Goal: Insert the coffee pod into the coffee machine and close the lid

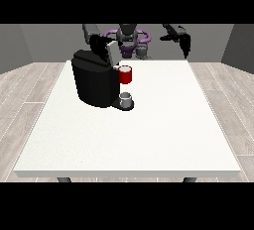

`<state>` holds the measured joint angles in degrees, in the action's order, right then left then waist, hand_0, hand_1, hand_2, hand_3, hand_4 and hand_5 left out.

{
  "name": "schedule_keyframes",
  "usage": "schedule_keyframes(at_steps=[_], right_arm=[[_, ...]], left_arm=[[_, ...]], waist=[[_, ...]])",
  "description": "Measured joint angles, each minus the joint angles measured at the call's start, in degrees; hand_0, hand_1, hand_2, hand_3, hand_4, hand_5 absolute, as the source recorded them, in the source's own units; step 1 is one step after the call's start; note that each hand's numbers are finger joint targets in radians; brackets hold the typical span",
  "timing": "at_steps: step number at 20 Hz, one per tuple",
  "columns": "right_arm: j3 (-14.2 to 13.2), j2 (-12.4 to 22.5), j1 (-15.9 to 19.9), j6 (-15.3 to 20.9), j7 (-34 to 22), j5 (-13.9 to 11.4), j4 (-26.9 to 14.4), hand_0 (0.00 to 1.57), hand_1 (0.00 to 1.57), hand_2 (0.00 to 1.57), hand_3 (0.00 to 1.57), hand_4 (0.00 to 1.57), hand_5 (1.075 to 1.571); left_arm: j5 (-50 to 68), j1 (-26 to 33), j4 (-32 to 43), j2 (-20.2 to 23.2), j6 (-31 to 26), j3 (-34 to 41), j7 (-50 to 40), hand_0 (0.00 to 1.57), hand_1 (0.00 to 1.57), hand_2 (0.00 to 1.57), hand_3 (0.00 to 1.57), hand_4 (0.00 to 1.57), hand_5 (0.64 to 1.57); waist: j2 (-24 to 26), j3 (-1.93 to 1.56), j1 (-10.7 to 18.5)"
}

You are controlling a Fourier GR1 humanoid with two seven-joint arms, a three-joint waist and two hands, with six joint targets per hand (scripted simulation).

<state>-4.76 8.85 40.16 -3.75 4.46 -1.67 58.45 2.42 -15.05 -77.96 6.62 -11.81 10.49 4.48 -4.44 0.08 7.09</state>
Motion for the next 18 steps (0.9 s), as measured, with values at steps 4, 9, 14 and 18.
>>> schedule_keyframes(at_steps=[4,9,14,18], right_arm=[[1.18,-0.92,1.07,-0.27,-0.75,-0.88,-0.28,0.0,0.0,0.0,0.0,0.14,1.571],[3.09,-2.73,4.72,1.86,-2.18,-3.61,-0.87,0.0,0.0,0.0,0.0,0.12,1.571],[4.4,-3.78,6.11,2.73,-2.61,-5.9,-1.44,0.0,0.0,0.0,0.0,0.14,1.571],[4.05,-4.11,6.99,2.77,-1.92,-6.28,-2.01,0.0,0.0,0.0,0.0,0.13,1.571]], left_arm=[[0.17,0.37,1.33,0.5,0.4,0.5,1.1,0.0,0.0,0.0,0.0,0.17,1.571],[0.32,-1.46,2.44,0.89,0.86,0.43,0.34,0.0,0.0,0.0,0.0,0.18,1.571],[0.12,-0.86,2.83,0.44,1.2,-0.32,1.41,0.0,0.0,0.0,0.0,0.0,1.571],[-0.24,-0.57,2.0,0.14,1.03,-1.36,3.21,0.0,0.0,0.0,0.0,0.2,1.571]], waist=[[0.32,-0.03,-0.3],[-0.17,-0.06,0.3],[0.36,-0.07,0.5],[0.39,-0.07,0.77]])
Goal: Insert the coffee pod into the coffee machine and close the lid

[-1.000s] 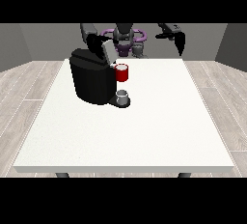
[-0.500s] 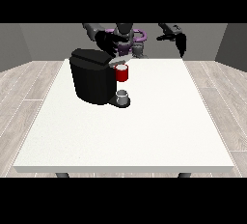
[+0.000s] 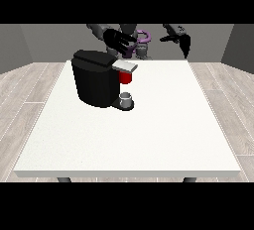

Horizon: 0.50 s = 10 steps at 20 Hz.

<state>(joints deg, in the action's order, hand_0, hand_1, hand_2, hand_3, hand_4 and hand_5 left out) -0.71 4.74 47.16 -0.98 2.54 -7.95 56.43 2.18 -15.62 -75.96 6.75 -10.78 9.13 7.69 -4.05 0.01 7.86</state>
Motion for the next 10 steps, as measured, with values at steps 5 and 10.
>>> schedule_keyframes(at_steps=[5,10], right_arm=[[1.02,-2.16,-2.35,-1.83,2.39,0.9,1.35,0.0,0.0,0.0,0.0,0.26,1.571],[5.29,-3.97,-9.89,-3.07,5.27,5.89,5.69,0.0,0.0,0.0,0.0,0.28,1.571]], left_arm=[[-0.51,1.71,-0.92,-1.13,0.73,-1.07,1.36,0.0,0.0,0.0,0.0,0.25,1.571],[-0.7,4.66,0.56,-2.17,1.01,-1.38,3.65,0.0,0.0,0.0,0.0,0.19,1.571]], waist=[[2.39,0.0,-1.09],[6.09,-0.01,-3.43]])
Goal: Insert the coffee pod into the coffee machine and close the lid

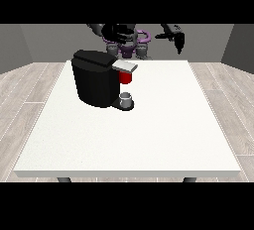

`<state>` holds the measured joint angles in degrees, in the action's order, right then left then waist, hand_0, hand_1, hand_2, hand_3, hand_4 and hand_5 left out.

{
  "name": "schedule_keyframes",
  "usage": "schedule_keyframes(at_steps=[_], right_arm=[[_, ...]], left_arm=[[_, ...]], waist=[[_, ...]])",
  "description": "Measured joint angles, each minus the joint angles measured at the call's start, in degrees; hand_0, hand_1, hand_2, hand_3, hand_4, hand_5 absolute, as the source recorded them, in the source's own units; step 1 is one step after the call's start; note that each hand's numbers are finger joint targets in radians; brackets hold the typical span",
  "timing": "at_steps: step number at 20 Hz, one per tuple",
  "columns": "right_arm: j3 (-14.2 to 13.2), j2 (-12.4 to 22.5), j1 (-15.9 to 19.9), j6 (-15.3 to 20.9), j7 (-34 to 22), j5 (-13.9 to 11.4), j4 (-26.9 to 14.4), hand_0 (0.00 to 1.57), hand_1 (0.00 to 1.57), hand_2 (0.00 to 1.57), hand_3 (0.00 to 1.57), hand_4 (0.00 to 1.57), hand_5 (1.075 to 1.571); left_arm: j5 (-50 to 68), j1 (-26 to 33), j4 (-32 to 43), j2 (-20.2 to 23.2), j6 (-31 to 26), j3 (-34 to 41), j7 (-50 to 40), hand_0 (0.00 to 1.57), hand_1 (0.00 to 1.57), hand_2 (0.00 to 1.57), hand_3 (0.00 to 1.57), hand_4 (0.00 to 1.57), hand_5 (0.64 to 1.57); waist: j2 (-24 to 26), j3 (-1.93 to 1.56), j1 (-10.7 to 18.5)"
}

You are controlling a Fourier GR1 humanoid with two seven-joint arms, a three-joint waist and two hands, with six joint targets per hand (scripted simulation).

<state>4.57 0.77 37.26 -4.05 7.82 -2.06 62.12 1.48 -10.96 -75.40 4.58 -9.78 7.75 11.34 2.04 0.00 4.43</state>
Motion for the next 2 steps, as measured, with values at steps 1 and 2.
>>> schedule_keyframes(at_steps=[1,2], right_arm=[[1.1,-0.16,-2.23,0.41,0.43,1.41,0.96,0.0,0.0,0.0,0.0,0.25,1.571],[2.26,-0.3,-4.33,0.9,0.25,2.8,2.06,0.0,0.0,0.0,0.0,0.16,1.571]], left_arm=[[0.06,0.22,0.39,-0.04,0.22,0.19,-0.15,0.0,0.0,0.0,0.0,0.19,1.571],[0.27,0.53,1.09,0.29,0.17,0.67,-0.2,0.0,0.0,0.0,0.0,0.19,1.571]], waist=[[0.95,0.01,-0.66],[1.87,0.0,-1.52]])
